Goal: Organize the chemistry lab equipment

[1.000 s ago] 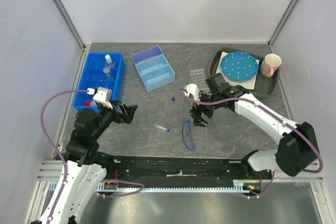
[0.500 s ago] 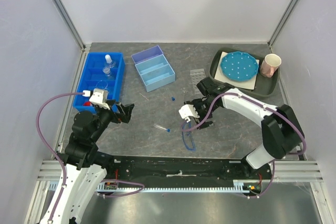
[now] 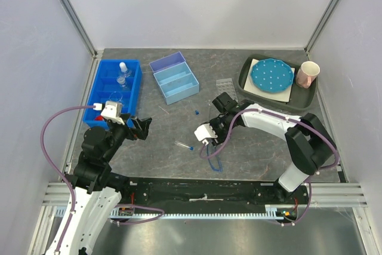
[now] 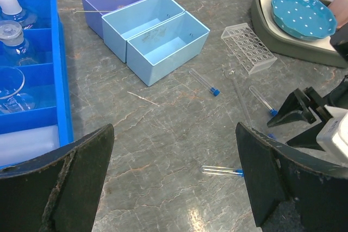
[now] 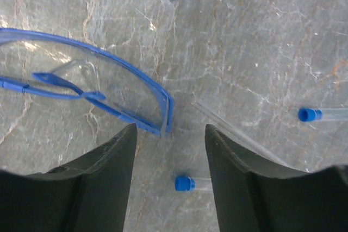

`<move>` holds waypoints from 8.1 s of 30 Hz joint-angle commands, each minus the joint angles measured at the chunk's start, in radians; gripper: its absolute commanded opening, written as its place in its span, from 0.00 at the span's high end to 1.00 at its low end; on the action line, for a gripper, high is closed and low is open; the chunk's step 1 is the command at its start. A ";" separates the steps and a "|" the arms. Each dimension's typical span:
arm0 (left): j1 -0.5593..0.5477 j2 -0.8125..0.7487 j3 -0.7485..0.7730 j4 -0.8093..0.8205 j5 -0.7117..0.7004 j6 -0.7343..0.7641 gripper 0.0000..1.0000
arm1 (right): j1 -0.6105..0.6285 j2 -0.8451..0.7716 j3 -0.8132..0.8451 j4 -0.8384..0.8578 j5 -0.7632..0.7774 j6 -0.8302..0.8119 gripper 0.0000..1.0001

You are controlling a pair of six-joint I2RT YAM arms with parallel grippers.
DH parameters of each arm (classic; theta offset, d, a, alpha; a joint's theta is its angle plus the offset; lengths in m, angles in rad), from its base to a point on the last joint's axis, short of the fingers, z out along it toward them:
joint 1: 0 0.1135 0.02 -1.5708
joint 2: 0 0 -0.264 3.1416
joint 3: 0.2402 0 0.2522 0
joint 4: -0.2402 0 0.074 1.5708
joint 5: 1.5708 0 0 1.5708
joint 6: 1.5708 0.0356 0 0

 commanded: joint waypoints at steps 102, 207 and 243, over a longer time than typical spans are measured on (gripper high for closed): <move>0.002 0.131 0.005 -0.001 0.114 -0.001 0.01 | -0.086 0.109 0.554 0.252 0.204 1.174 0.02; -0.540 1.872 1.145 -0.236 -0.306 -0.239 0.82 | -0.574 -0.393 -0.073 0.261 -0.289 1.128 0.02; -0.290 1.521 1.089 -0.341 -0.286 0.411 0.93 | -0.574 -0.407 -0.074 0.258 -0.275 1.118 0.02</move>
